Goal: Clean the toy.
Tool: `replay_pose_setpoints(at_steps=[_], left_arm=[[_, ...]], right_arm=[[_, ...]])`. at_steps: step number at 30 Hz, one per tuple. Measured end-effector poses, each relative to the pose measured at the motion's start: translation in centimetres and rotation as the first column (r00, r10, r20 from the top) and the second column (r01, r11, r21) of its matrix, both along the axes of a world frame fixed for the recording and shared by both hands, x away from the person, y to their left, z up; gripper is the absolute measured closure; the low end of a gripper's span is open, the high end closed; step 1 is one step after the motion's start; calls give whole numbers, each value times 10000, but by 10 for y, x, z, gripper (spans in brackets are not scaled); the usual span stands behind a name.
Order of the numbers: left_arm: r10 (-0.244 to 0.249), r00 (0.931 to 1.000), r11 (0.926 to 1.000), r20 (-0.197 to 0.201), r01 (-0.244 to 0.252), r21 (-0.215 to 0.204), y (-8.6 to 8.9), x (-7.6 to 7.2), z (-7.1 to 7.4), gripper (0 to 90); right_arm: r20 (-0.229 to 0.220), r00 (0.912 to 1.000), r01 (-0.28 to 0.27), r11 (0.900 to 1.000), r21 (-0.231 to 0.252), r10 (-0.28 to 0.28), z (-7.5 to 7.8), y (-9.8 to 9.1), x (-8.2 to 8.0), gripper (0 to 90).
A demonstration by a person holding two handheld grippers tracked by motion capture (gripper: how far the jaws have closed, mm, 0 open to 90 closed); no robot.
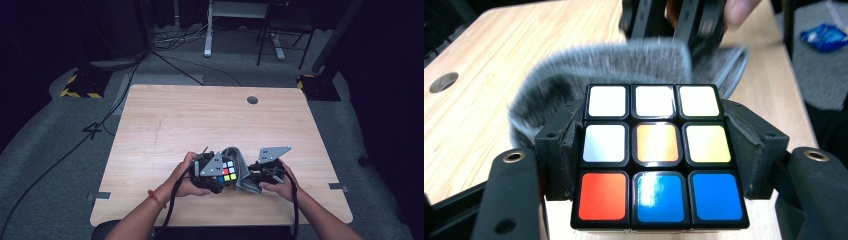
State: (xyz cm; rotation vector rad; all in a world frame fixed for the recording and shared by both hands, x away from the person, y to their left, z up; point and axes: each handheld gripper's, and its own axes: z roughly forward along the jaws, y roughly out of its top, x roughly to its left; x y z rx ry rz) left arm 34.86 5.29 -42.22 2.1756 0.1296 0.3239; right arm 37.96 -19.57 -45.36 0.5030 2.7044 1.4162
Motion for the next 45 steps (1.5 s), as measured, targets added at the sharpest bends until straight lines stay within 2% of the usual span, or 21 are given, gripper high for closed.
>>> replay_pose_setpoints(at_steps=[2,6,8,11,16,24,27,33,37,40,42,45], left_arm=[[-28,10000,9998,-52,27,-175,1,0,1,338],[-152,9999,9982,-29,150,-588,4,0,2,337],[-252,9995,9957,-168,236,-891,5,1,3,336],[-253,9992,9944,-314,220,-1034,6,3,2,332],[-160,9995,9985,-257,146,-530,4,4,-3,322],[-85,9994,9995,-348,74,-311,6,7,-5,325],[-72,9992,9999,-402,67,-121,6,8,-8,324],[-28,9997,9994,-250,37,352,3,7,-12,324],[44,9999,9977,-165,-33,674,2,8,-15,324],[159,9999,9931,-3,-157,1162,-2,7,-19,323],[228,9996,9902,158,-248,1372,-4,6,-22,322],[241,9997,9861,100,-254,1644,-8,6,-25,332]], right_arm=[[-185,9998,17,9999,-158,-20,-5,1,2,795],[-584,9981,-177,9998,43,179,-9,2,4,794],[-807,9959,-385,9989,256,404,-9,3,2,795],[-824,9946,-597,9970,494,636,-8,3,1,795],[-977,9932,-562,9951,813,641,-8,-1,3,796],[-1035,9930,-455,9938,1016,561,-7,-5,5,796],[-1039,9932,-408,9934,1073,520,-6,-7,6,796],[-992,9939,-385,9944,984,483,-6,-8,6,796],[-893,9951,-344,9950,933,428,-4,-8,6,797],[-881,9951,-355,9946,972,441,-3,-8,4,797],[-753,9961,-384,9948,948,456,-1,-7,3,796],[-446,9975,-512,9946,906,554,4,-6,-1,796]])
